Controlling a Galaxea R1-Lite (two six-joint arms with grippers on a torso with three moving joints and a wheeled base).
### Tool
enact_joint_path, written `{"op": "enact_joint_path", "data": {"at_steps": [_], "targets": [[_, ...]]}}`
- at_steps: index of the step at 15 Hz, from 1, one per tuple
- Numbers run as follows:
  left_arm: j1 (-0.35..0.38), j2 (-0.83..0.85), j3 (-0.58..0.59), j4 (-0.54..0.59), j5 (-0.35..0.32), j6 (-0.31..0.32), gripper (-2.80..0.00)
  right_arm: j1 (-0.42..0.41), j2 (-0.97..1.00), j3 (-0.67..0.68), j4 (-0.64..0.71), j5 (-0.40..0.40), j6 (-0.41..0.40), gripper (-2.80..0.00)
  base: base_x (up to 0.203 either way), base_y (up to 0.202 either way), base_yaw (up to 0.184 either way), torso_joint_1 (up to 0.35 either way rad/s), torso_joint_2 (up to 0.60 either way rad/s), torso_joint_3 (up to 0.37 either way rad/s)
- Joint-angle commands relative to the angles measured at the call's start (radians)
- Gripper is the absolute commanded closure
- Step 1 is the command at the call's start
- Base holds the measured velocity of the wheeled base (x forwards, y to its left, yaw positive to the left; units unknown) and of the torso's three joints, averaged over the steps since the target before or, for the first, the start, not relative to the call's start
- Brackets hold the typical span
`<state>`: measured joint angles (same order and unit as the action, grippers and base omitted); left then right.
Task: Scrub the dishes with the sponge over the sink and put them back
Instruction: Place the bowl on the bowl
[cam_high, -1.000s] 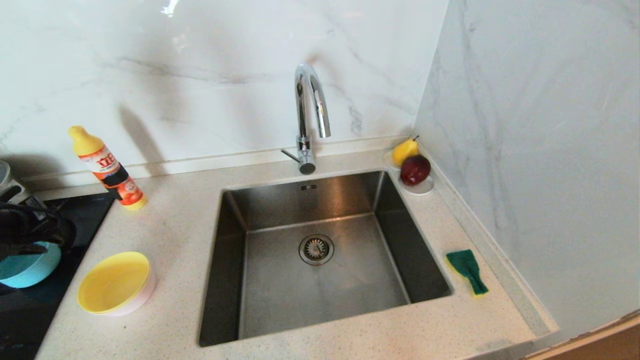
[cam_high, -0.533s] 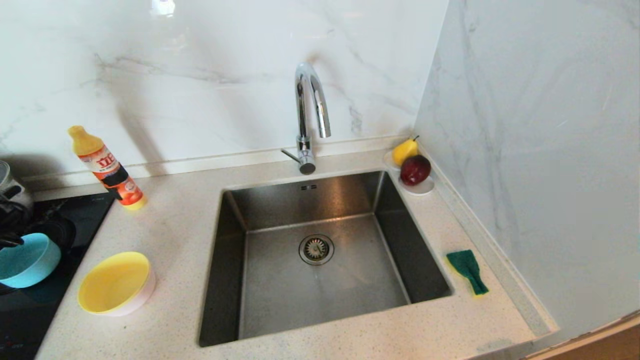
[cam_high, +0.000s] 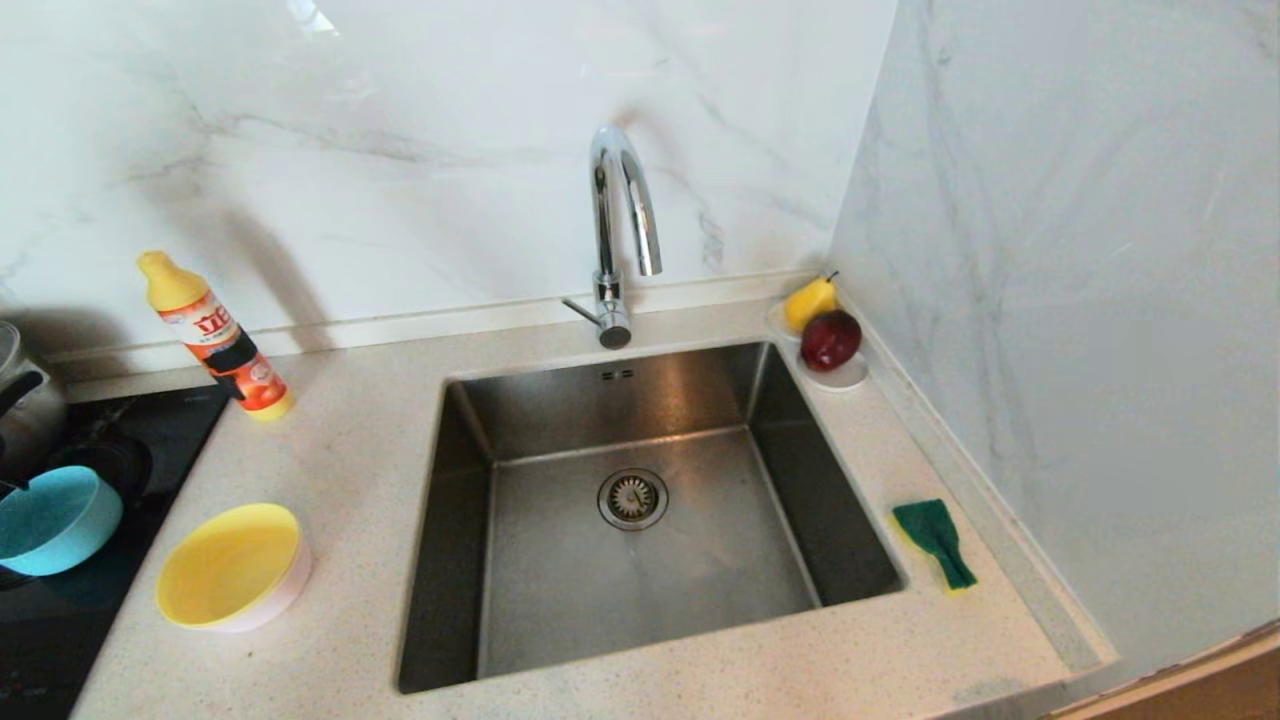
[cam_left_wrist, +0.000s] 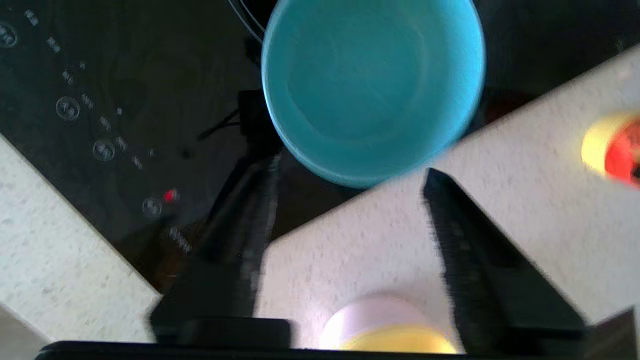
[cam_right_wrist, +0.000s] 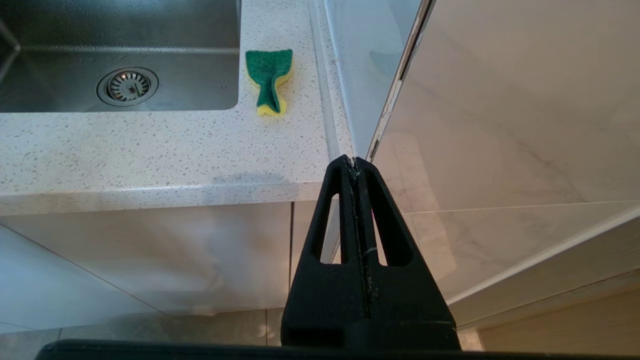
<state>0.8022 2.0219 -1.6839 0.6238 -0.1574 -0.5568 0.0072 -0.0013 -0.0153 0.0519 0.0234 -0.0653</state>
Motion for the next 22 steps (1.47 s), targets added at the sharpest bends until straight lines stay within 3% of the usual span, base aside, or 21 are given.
{"op": "enact_joint_path", "data": {"at_steps": [1, 9, 22], "targets": [[0.024, 0.060, -0.028, 0.004, -0.002, -0.016, -2.80, 0.000, -0.001, 0.000, 0.000, 0.000, -0.001, 0.00, 0.000, 0.000, 0.000, 0.000, 0.00, 0.000], [0.072, 0.169, -0.115, 0.072, -0.002, -0.025, -2.80, 0.000, -0.002, 0.000, 0.000, 0.000, -0.001, 0.00, 0.000, 0.000, 0.000, 0.000, 0.00, 0.000], [0.080, 0.270, -0.123, 0.074, 0.002, -0.023, -2.80, 0.000, -0.002, 0.000, 0.000, 0.001, -0.001, 0.00, 0.000, 0.000, 0.000, 0.000, 0.00, 0.000]]}}
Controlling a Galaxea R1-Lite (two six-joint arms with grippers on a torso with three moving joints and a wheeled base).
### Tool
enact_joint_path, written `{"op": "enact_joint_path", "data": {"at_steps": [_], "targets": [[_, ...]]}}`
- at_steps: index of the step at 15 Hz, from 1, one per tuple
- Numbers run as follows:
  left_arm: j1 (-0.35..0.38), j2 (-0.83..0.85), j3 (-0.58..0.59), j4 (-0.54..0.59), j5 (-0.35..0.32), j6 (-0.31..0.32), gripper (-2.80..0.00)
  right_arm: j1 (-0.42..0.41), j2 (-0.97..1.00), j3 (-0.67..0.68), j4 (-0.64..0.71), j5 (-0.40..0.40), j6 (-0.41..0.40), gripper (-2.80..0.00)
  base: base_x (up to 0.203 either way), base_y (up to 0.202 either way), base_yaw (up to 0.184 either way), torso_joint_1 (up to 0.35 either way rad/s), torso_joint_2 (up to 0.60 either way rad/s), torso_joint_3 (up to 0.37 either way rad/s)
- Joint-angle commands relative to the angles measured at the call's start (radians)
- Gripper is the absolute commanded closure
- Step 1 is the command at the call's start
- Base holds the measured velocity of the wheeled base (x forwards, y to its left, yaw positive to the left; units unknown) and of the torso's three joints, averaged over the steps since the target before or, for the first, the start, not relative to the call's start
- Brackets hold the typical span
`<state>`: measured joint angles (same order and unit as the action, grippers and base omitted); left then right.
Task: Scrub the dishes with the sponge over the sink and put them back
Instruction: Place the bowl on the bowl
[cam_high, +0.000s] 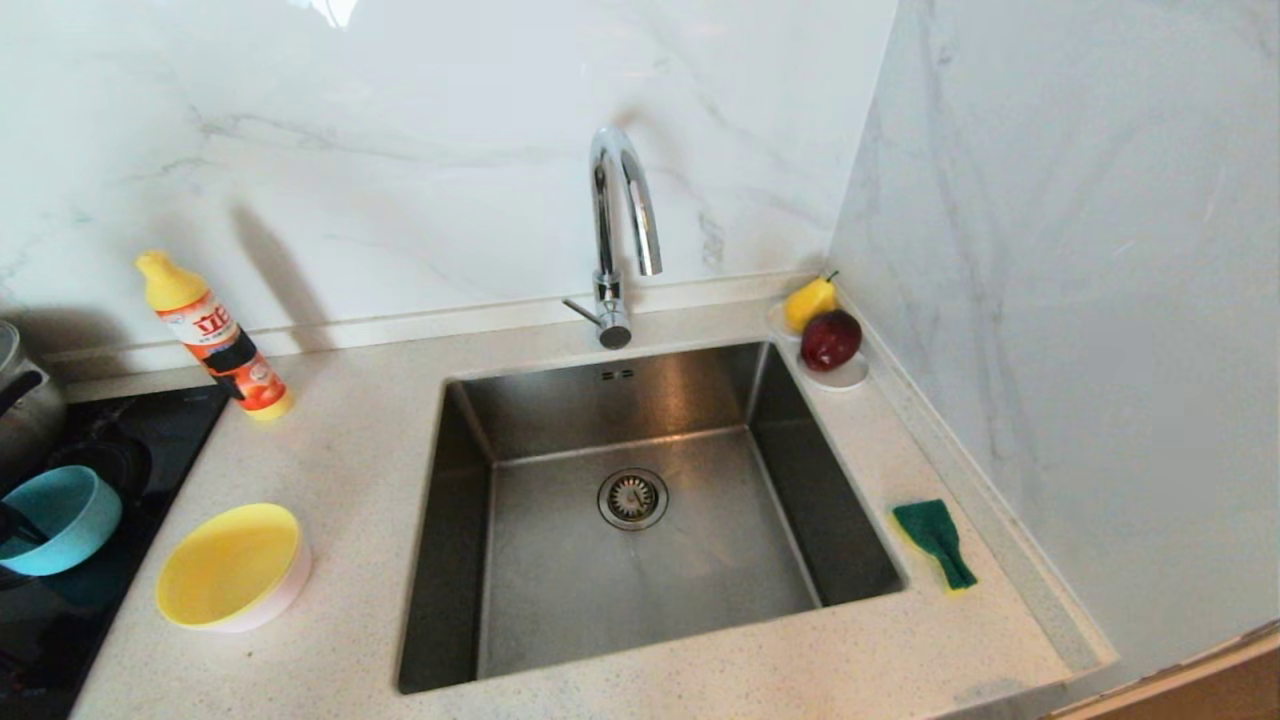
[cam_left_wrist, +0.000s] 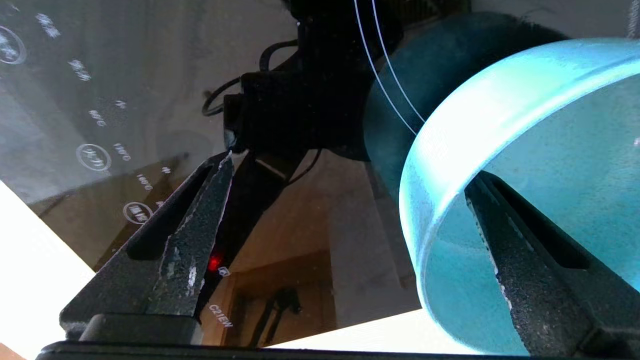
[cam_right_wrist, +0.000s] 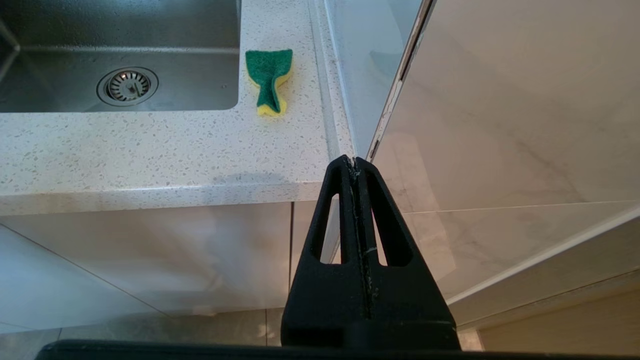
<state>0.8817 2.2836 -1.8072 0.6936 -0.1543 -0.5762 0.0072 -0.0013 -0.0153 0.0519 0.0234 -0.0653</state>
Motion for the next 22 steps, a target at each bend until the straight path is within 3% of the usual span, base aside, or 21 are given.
{"op": "enact_joint_path", "data": {"at_steps": [1, 3, 4, 5, 16, 22], "targets": [[0.000, 0.008, -0.001, 0.004, -0.001, -0.004, -2.80, 0.000, 0.000, 0.000, 0.000, 0.001, -0.001, 0.00, 0.000, 0.000, 0.000, 0.000, 0.00, 0.000], [0.000, 0.013, -0.001, 0.004, -0.001, -0.004, -2.80, 0.000, -0.001, 0.000, 0.000, 0.001, 0.000, 0.00, 0.000, 0.000, 0.000, 0.000, 0.00, 0.000], [0.000, 0.013, 0.000, 0.004, -0.001, -0.006, -2.11, 0.000, 0.000, 0.000, 0.000, 0.001, -0.001, 0.00, 0.000, 0.000, 0.000, 0.000, 0.00, 0.000], [0.000, 0.014, -0.001, 0.004, -0.001, -0.010, 0.00, 0.000, 0.000, 0.000, 0.000, 0.001, -0.001, 0.00, 0.000, 0.000, 0.000, 0.000, 0.00, 0.000], [0.000, -0.017, -0.034, 0.013, -0.001, -0.023, 0.00, 0.000, -0.002, 0.000, 0.000, 0.000, 0.000, 0.00, 0.000, 0.000, 0.000, 0.000, 0.00, 0.000], [-0.035, -0.179, -0.041, 0.156, -0.016, 0.009, 0.00, 0.000, -0.002, 0.000, 0.000, 0.001, -0.001, 0.00, 0.000, 0.000, 0.000, 0.000, 0.00, 0.000]]}}
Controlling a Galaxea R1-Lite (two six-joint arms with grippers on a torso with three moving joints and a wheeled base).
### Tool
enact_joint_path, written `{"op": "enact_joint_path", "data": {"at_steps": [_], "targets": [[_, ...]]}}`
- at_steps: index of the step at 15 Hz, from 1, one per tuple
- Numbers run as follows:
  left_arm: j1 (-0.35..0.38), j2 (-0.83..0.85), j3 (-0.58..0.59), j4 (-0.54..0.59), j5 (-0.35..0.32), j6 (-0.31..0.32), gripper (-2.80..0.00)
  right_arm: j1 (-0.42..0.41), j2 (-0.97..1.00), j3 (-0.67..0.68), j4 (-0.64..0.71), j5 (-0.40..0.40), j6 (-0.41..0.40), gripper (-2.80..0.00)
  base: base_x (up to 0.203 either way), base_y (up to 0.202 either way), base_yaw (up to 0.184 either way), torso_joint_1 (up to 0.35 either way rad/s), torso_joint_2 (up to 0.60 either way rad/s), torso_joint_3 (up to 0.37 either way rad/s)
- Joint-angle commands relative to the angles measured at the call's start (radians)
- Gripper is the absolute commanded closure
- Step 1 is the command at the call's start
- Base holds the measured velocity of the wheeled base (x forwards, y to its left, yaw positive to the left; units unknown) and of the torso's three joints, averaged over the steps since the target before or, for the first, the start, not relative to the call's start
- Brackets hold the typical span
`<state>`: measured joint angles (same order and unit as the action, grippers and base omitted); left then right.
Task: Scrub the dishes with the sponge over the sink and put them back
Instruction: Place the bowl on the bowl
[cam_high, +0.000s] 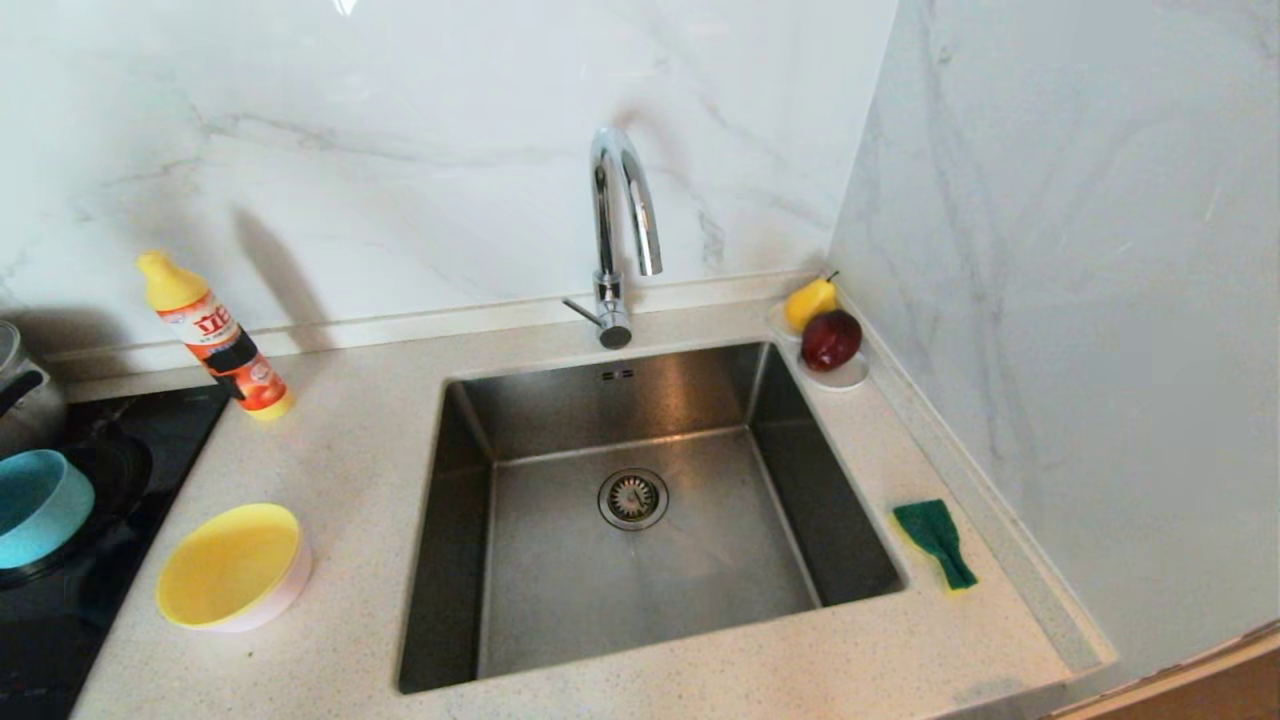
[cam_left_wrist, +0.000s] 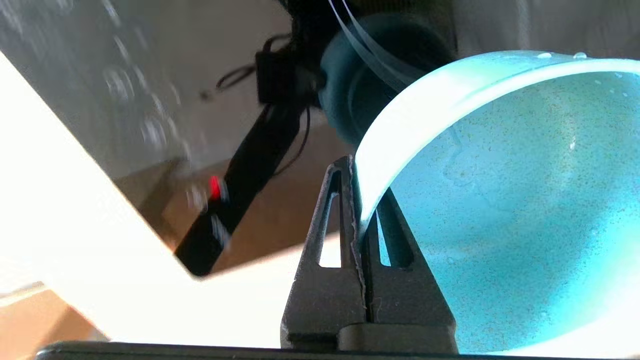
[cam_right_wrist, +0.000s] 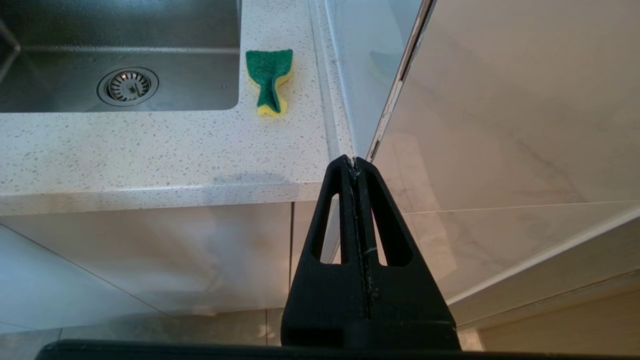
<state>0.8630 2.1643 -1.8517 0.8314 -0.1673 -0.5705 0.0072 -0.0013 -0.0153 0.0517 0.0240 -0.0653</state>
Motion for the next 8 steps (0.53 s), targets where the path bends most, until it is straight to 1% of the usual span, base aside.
{"op": "enact_joint_path", "data": {"at_steps": [1, 2, 3, 4, 7, 8], "targets": [[-0.034, -0.094, 0.007, 0.052, -0.011, 0.038, 0.00, 0.000, 0.000, 0.000, 0.000, 0.001, -0.001, 0.00, 0.000, 0.000, 0.000, 0.000, 0.00, 0.000], [-0.052, -0.128, 0.013, 0.081, -0.033, 0.081, 0.00, 0.000, 0.000, 0.000, 0.000, 0.001, -0.001, 0.00, 0.000, 0.000, 0.000, 0.000, 0.00, 0.000], [-0.074, -0.157, 0.019, 0.100, -0.050, 0.107, 0.00, 0.000, 0.000, 0.000, 0.000, 0.000, -0.001, 0.00, 0.000, 0.000, 0.000, 0.000, 0.00, 0.000], [-0.110, -0.179, 0.035, 0.111, -0.055, 0.119, 0.00, 0.000, 0.000, 0.000, 0.000, -0.001, -0.001, 0.00, 0.000, 0.000, 0.000, 0.000, 0.00, 0.000], [-0.225, -0.262, 0.134, 0.108, -0.051, 0.146, 0.00, 0.000, -0.002, 0.000, 0.000, 0.000, -0.001, 0.00, 0.000, 0.000, 0.000, 0.000, 0.00, 0.000], [-0.263, -0.275, 0.146, 0.108, -0.051, 0.154, 0.00, 0.000, -0.001, 0.000, 0.000, 0.000, -0.001, 0.00, 0.000, 0.000, 0.000, 0.000, 0.00, 0.000]]}}
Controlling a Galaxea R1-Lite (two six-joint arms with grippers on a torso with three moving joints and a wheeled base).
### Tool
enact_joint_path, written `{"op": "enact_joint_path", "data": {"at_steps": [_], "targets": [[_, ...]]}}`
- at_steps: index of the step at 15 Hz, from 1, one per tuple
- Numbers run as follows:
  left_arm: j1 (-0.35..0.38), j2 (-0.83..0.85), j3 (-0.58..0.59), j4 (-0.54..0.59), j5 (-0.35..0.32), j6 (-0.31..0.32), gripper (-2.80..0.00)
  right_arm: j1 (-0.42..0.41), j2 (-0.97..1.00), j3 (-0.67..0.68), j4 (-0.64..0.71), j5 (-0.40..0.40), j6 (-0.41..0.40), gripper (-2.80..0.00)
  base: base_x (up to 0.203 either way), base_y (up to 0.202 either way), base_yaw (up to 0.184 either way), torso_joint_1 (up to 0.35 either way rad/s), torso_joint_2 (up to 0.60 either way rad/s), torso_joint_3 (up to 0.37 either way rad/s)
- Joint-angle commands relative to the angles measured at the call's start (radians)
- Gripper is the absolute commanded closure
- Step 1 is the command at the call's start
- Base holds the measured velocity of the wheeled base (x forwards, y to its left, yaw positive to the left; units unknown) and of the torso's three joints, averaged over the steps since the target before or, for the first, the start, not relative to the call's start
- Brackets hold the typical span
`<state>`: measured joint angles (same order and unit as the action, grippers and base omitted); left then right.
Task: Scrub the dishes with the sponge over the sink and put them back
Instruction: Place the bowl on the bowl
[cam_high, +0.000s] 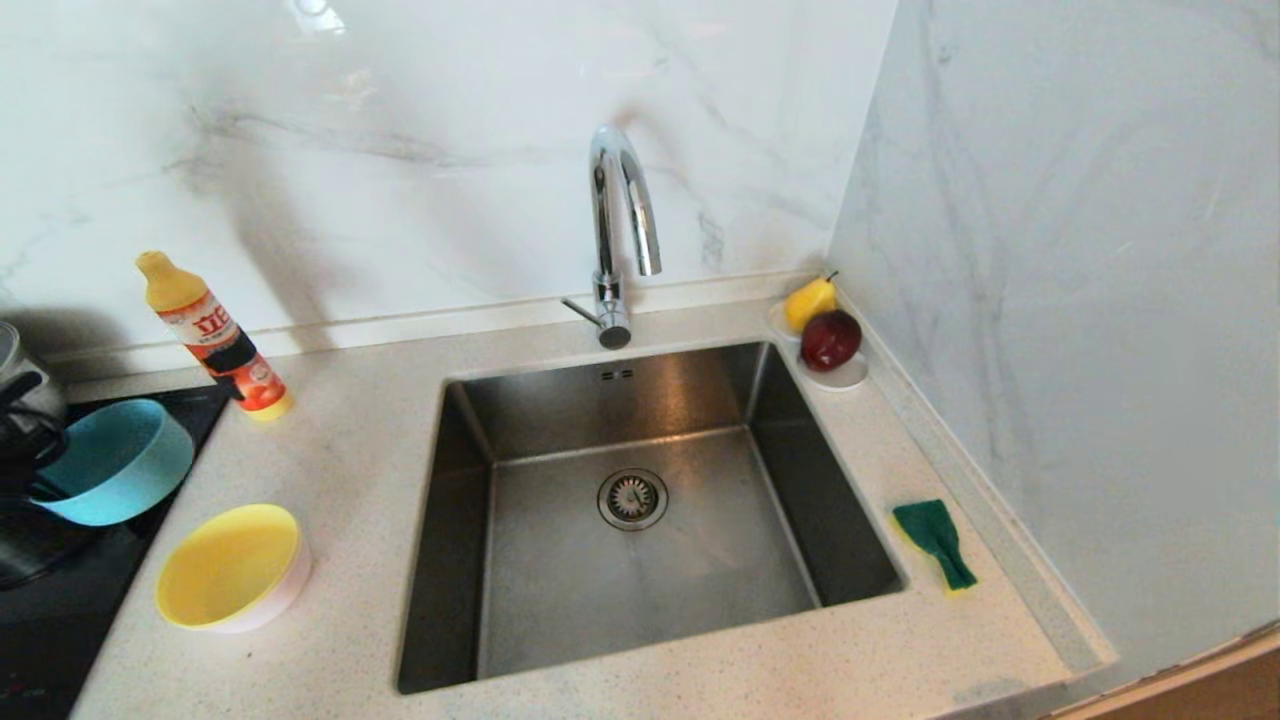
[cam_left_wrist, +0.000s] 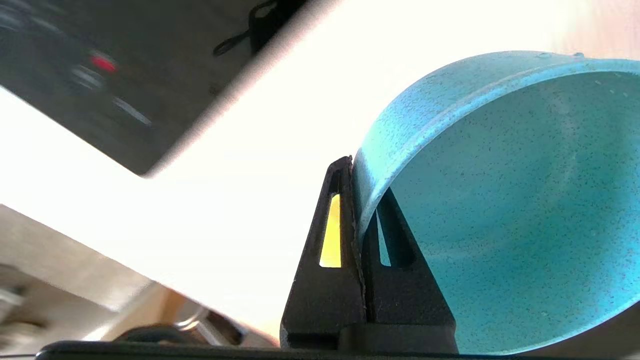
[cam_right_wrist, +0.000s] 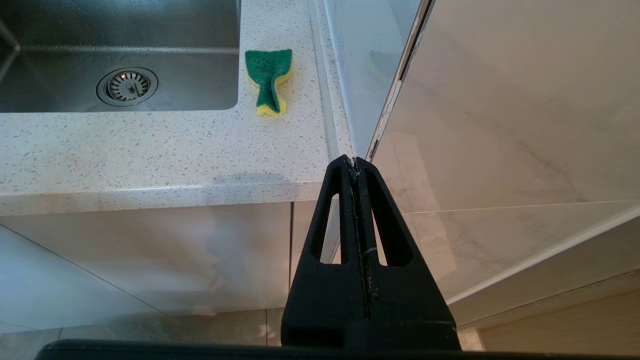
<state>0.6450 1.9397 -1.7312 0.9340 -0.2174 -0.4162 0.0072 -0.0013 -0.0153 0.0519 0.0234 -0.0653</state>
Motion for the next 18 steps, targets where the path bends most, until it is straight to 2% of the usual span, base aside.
{"op": "enact_joint_path", "data": {"at_steps": [1, 4, 7, 11, 12, 18], "targets": [[-0.080, -0.060, 0.038, 0.006, 0.003, 0.002, 0.00, 0.000, -0.001, 0.000, 0.000, 0.000, -0.001, 0.00, 0.000, 0.000, 0.000, 0.000, 0.00, 0.000], [-0.181, -0.079, 0.089, -0.012, 0.076, 0.001, 0.00, 0.000, 0.000, 0.000, 0.000, 0.000, -0.001, 0.00, 0.000, 0.000, 0.000, 0.000, 0.00, 0.000], [-0.240, -0.082, 0.174, -0.088, 0.098, -0.007, 0.00, 0.000, -0.002, 0.000, 0.000, 0.000, -0.001, 0.00, 0.000, 0.000, 0.000, 0.000, 0.00, 0.000], [-0.259, -0.053, 0.321, -0.339, 0.191, -0.015, 0.00, 0.000, 0.000, 0.000, 0.000, 0.001, -0.001, 0.00, 0.000, 0.000, 0.000, 0.000, 0.00, 0.000], [-0.260, -0.047, 0.329, -0.367, 0.199, -0.019, 0.00, 0.000, 0.000, 0.000, 0.000, 0.001, -0.001, 0.00, 0.000, 0.000, 0.000, 0.000, 0.00, 0.000], [-0.261, -0.035, 0.380, -0.371, 0.196, -0.029, 0.00, 0.000, 0.000, 0.000, 0.000, 0.000, -0.001, 0.00, 0.000, 0.000, 0.000, 0.000, 0.00, 0.000]]}}
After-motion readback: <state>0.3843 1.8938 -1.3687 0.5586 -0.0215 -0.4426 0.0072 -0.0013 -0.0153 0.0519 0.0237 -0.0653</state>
